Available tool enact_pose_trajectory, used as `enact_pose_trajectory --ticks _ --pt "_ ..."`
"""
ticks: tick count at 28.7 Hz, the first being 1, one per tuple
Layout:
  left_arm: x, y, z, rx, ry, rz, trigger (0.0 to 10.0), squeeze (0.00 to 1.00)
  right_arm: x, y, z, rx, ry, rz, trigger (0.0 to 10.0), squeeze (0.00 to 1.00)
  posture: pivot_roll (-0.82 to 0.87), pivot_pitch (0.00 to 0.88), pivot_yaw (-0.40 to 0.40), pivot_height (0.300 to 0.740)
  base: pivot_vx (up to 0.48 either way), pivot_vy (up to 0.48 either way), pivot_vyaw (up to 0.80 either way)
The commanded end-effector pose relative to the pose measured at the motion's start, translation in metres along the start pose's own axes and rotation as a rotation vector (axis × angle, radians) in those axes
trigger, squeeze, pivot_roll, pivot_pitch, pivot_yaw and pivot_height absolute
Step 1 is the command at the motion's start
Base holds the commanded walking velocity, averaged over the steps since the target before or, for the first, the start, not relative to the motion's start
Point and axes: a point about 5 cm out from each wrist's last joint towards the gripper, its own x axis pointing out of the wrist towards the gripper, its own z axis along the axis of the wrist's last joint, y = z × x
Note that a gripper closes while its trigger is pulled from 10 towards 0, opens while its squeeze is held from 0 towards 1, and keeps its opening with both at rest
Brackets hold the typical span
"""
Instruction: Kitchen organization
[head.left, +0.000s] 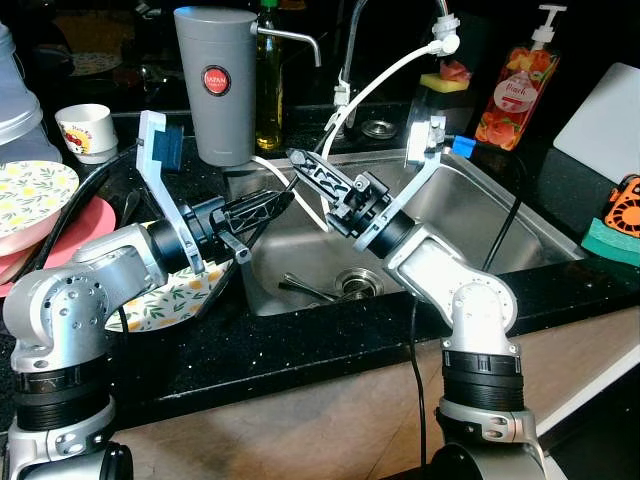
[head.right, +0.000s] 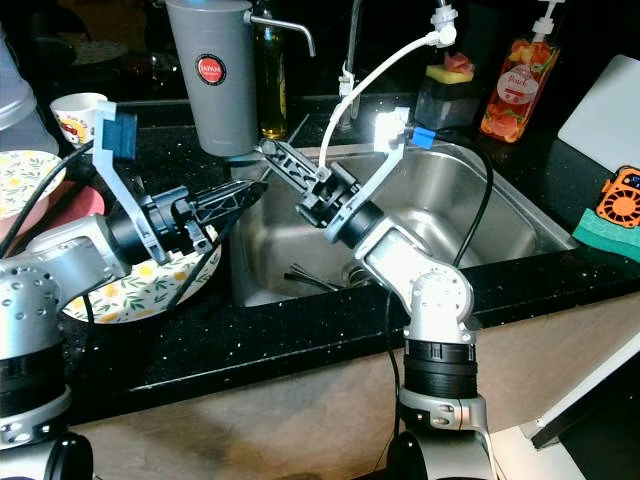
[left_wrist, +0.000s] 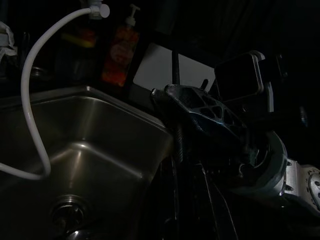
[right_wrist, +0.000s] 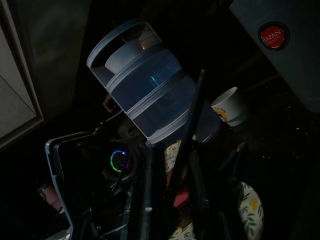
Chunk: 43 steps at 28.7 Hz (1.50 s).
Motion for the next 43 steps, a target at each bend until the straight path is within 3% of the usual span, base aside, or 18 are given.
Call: enact_pose_trajectory --ticks 1,2,3,4,13,17,18,19,20,21,22,25,28,31,39,41,42,43 --pt "-0.002 0.001 0.0 0.02 0.016 0.021 0.0 0.02 0.001 0.003 0.006 -0.004 -0.019 0.012 0.0 0.0 0.01 0.099 -0.036 0.74 0.0 0.0 0.0" --pt "-0.002 0.001 0.0 0.02 0.016 0.021 0.0 0.02 0.001 0.003 0.006 -0.004 -0.019 0.012 0.0 0.0 0.01 0.099 -0.036 0.74 0.0 0.0 0.0" --pt "-0.002 0.003 0.0 0.018 0.014 0.039 4.8 0.22 0.001 0.003 0.006 -0.003 -0.02 0.01 0.0 0.0 0.01 0.099 -0.036 0.74 0.0 0.0 0.0" --pt "-0.002 0.006 0.001 0.015 0.011 0.061 10.0 0.99 0.001 0.003 0.007 -0.003 -0.022 0.008 0.0 0.0 0.01 0.1 -0.036 0.74 0.0 0.0 0.0" --pt "-0.004 0.018 0.007 0.001 -0.019 0.167 10.0 1.0 0.0 -0.004 0.018 -0.034 -0.051 -0.029 0.0 0.0 0.01 0.102 -0.039 0.74 0.0 0.0 0.0" --pt "-0.011 0.037 0.017 0.118 -0.053 0.363 10.0 1.0 -0.002 -0.011 0.03 -0.105 -0.055 -0.057 0.0 0.0 0.01 0.102 -0.042 0.74 0.0 0.0 0.0" --pt "-0.011 0.037 0.017 0.118 -0.053 0.363 10.0 1.0 -0.002 -0.011 0.03 -0.105 -0.055 -0.057 0.0 0.0 0.01 0.102 -0.042 0.74 0.0 0.0 0.0" --pt "-0.014 0.041 0.022 0.145 -0.084 0.414 10.0 0.09 -0.003 -0.012 0.032 -0.131 -0.053 -0.064 0.0 0.0 0.01 0.102 -0.042 0.74 0.0 0.0 0.0" --pt "-0.017 0.048 0.03 0.15 -0.149 0.49 10.0 0.0 -0.004 -0.014 0.036 -0.189 -0.048 -0.083 0.0 0.0 0.01 0.102 -0.042 0.74 0.0 0.0 0.0" --pt "-0.017 0.048 0.03 0.15 -0.149 0.49 10.0 0.0 -0.004 -0.014 0.036 -0.189 -0.048 -0.083 0.0 0.0 0.01 0.102 -0.042 0.74 0.0 0.0 0.0" --pt "-0.02 0.052 0.038 0.187 -0.193 0.554 10.0 0.0 -0.004 -0.016 0.039 -0.263 -0.036 -0.103 0.0 0.0 0.0 0.102 -0.042 0.74 0.0 0.0 0.0" --pt "-0.028 0.058 0.059 0.275 -0.318 0.694 10.0 0.0 -0.005 -0.021 0.047 -0.337 -0.053 -0.146 0.0 0.0 0.01 0.102 -0.042 0.74 0.0 0.0 0.0" --pt "-0.033 0.062 0.068 0.297 -0.377 0.757 10.0 0.0 -0.004 -0.024 0.048 -0.358 -0.057 -0.158 0.0 0.0 0.01 0.103 -0.042 0.74 0.0 0.0 0.0" --pt "-0.033 0.063 0.068 0.291 -0.384 0.748 10.0 0.0 -0.004 -0.024 0.048 -0.359 -0.059 -0.157 0.0 0.0 0.01 0.103 -0.042 0.74 0.0 0.0 0.0" --pt "-0.023 0.058 0.055 0.273 -0.318 0.667 10.0 0.0 -0.003 -0.027 0.049 -0.343 -0.086 -0.159 0.0 0.0 0.0 0.106 -0.039 0.74 0.0 0.0 0.0" --pt "-0.019 0.059 0.049 0.353 -0.223 0.674 10.0 0.0 -0.004 -0.032 0.048 -0.446 -0.064 -0.203 0.0 0.0 0.0 0.106 -0.039 0.74 0.0 0.0 0.0" --pt "-0.019 0.059 0.049 0.353 -0.223 0.674 10.0 0.0 -0.004 -0.032 0.048 -0.446 -0.064 -0.203 0.0 0.0 0.0 0.106 -0.039 0.74 0.0 0.0 0.0" --pt "-0.011 0.054 0.038 0.421 -0.109 0.634 10.0 0.0 -0.005 -0.039 0.043 -0.616 -0.001 -0.266 0.0 0.0 0.0 0.106 -0.039 0.74 0.0 0.0 0.0"
